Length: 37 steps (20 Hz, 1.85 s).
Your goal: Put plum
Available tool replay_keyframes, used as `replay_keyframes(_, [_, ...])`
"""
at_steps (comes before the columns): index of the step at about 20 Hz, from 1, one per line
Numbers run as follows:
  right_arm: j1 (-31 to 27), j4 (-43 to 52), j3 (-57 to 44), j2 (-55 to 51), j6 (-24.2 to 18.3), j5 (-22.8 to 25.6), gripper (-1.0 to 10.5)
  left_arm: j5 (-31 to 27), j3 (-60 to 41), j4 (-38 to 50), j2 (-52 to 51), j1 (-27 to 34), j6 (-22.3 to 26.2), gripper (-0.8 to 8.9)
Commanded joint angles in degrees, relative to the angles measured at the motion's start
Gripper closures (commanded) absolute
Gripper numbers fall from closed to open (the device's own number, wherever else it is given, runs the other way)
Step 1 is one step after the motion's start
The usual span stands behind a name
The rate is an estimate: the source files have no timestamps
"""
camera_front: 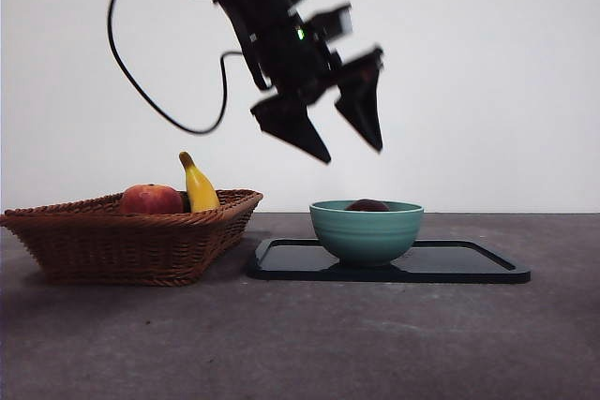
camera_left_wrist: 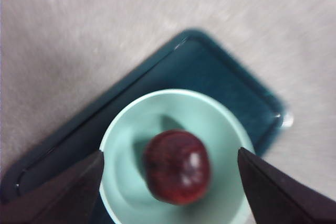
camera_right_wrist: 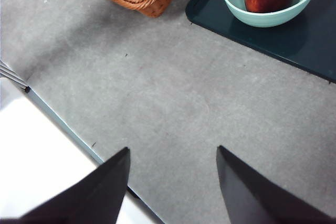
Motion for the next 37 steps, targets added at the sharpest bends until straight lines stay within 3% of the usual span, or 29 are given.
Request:
replay_keyframes(1, [0.3,-0.1,0.4,0.2,-0.3,-0.2,6.8,-0.3,1.9,1.2,3.1,-1.2,1.0,4.07])
replay_keyframes(29, [0.3,-1.5,0.4,0.2,-0.5,-0.2,6.8,-1.8,1.9,1.6,10.1,-3.7,1.8,4.14])
replay_keyframes(35, [0.3,-1.5,0.4,0.2,-0.7,-0.1,6.8,-1.8,2.0,1.7,10.1,-3.7,1.8,6.06])
replay_keyframes(37, [0.3,-1.5,0.4,0.2,-0.9,-0.1,6.8,-1.8,3.0,1.2,10.1,-3.7,1.8,6.07])
